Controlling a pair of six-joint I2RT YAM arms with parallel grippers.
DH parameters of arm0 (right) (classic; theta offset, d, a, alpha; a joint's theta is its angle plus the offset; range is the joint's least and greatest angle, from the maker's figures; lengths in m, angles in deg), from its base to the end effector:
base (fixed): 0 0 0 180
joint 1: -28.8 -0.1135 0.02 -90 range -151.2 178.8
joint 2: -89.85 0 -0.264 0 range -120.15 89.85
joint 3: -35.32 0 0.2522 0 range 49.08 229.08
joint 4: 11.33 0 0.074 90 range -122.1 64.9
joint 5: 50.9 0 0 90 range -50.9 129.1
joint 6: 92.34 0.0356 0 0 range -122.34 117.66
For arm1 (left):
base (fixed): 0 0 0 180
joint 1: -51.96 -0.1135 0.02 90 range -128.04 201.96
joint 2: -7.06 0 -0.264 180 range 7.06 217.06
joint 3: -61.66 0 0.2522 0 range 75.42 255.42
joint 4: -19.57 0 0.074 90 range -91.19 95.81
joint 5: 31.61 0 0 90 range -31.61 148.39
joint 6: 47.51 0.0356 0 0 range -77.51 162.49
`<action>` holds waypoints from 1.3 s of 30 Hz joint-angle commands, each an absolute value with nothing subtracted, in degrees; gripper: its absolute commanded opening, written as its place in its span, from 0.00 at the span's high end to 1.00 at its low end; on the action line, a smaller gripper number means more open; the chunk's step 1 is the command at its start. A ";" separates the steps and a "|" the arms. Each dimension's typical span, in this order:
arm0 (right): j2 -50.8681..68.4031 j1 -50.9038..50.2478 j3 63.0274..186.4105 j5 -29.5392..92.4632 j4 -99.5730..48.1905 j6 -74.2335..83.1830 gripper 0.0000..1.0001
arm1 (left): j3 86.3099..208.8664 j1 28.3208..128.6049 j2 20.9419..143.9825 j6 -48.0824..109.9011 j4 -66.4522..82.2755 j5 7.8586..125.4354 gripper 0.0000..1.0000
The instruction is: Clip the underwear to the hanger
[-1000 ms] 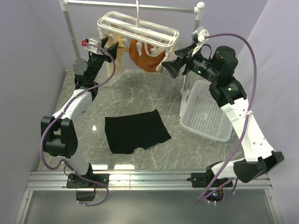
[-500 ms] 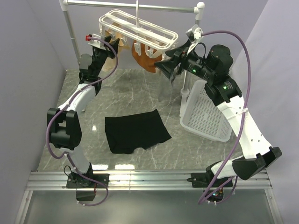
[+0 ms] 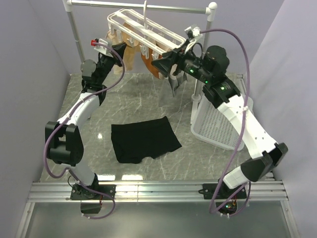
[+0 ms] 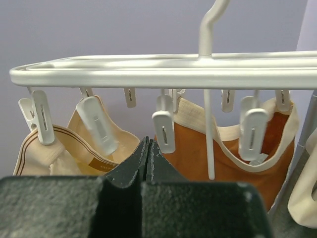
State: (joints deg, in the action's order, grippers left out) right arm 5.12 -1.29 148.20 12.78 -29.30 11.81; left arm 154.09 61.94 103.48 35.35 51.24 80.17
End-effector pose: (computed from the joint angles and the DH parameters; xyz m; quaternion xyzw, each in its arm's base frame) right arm 0.2710 0.1753 0.5141 -0.2596 0.5945 0.4166 0.6369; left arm 0.3876 -0.0816 0.4080 0.1742 0.5039 -0.2217 0.8164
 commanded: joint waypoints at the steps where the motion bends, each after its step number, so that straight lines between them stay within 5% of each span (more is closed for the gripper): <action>1: 2.93 -2.22 152.26 15.20 -27.20 14.88 0.23 | 152.42 62.16 98.99 35.98 51.17 81.77 1.00; 7: 3.19 -2.75 151.92 15.20 -27.29 15.15 0.24 | 150.66 62.07 96.18 36.42 46.34 76.50 0.63; 17: 3.28 -2.75 150.78 18.09 -29.66 11.47 0.25 | 155.12 57.68 99.95 33.88 43.51 78.05 0.32; 24: 3.36 -2.75 150.33 20.64 -30.81 9.96 0.25 | 158.91 56.62 103.82 33.44 45.45 85.10 0.28; 28: 3.54 -2.75 150.42 20.73 -31.51 10.05 0.25 | 160.93 56.62 105.84 33.08 46.94 82.57 0.12; 39: 4.42 -2.75 150.07 20.03 -32.13 9.88 0.26 | 167.09 57.32 110.94 32.03 48.79 82.20 0.18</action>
State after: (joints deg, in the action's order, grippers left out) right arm 1.67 -2.47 149.27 19.73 -32.95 10.81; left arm 163.80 56.72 110.69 33.52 45.60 81.48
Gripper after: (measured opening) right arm 0.743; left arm 0.827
